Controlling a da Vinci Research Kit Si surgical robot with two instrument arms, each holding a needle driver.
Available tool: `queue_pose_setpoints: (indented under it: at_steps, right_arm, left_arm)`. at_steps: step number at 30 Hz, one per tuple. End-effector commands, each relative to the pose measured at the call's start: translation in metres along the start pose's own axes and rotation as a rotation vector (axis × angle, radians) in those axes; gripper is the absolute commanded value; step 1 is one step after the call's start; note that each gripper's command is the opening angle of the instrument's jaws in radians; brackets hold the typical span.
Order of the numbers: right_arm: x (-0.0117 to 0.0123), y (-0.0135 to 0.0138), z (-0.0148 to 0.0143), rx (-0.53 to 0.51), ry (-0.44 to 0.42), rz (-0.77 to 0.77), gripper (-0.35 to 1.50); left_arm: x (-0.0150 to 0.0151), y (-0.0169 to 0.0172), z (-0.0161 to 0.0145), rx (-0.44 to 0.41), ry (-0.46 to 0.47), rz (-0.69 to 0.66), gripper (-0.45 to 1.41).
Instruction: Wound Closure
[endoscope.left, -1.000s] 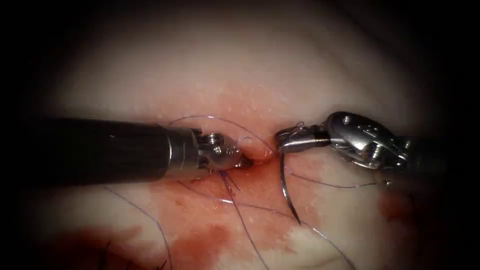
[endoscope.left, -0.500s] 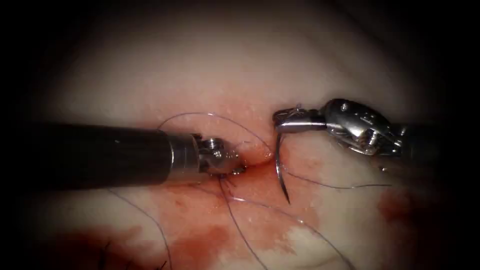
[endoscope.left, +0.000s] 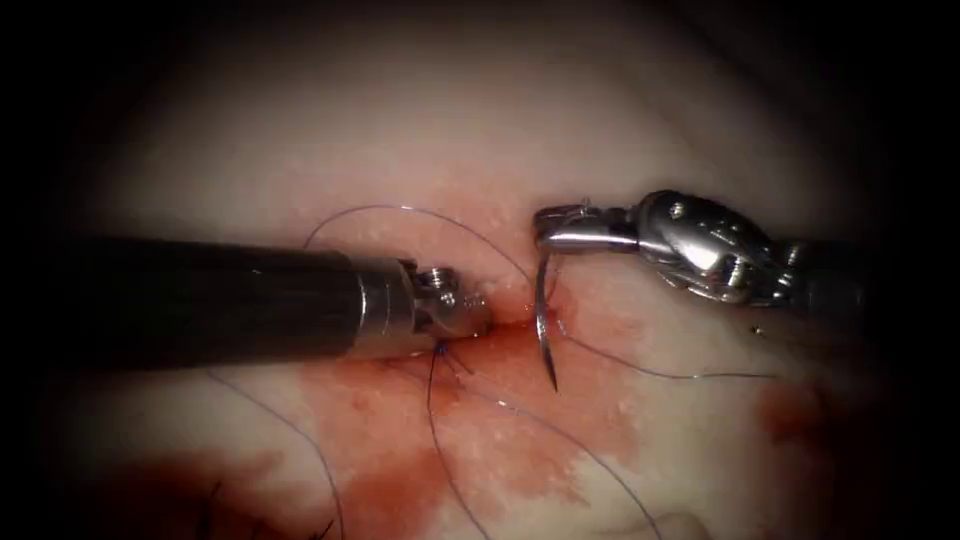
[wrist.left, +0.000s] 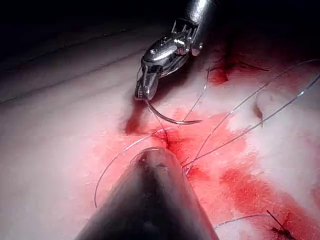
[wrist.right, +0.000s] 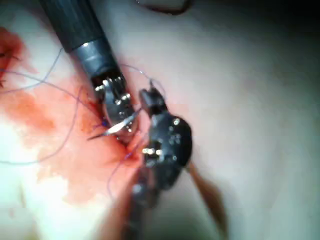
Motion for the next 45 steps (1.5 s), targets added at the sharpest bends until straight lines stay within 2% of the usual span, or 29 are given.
queue_pose_setpoints:
  at_steps: [1, 5, 13, 23, 33, 45]
  right_arm:
    - [-0.0003, 0.0008, 0.0009, -0.006, -0.014, -0.025, -0.35]
    - [-0.0005, 0.0016, 0.0008, -0.030, -0.027, -0.056, -0.35]
    - [-0.0006, 0.0023, 0.0005, -0.098, -0.037, -0.088, -0.35]
    - [-0.0006, 0.0027, 0.0011, -0.128, -0.036, -0.116, -0.35]
    - [-0.0015, 0.0034, 0.0027, -0.131, -0.037, -0.171, -0.35]
    - [-0.0031, 0.0035, 0.0027, -0.117, -0.039, -0.196, -0.35]
  left_arm:
    - [0.0006, 0.0002, 0.0004, -0.017, 0.012, 0.010, -0.45]
    - [0.0020, 0.0023, -0.0001, -0.064, 0.046, 0.030, -0.45]
    - [0.0036, 0.0042, -0.0020, -0.044, 0.068, 0.047, -0.45]
    - [0.0036, 0.0044, -0.0024, -0.030, 0.077, 0.047, -0.45]
    - [0.0033, 0.0047, -0.0026, -0.028, 0.075, 0.048, -0.42]
    - [0.0033, 0.0053, -0.0033, -0.024, 0.071, 0.046, -0.42]
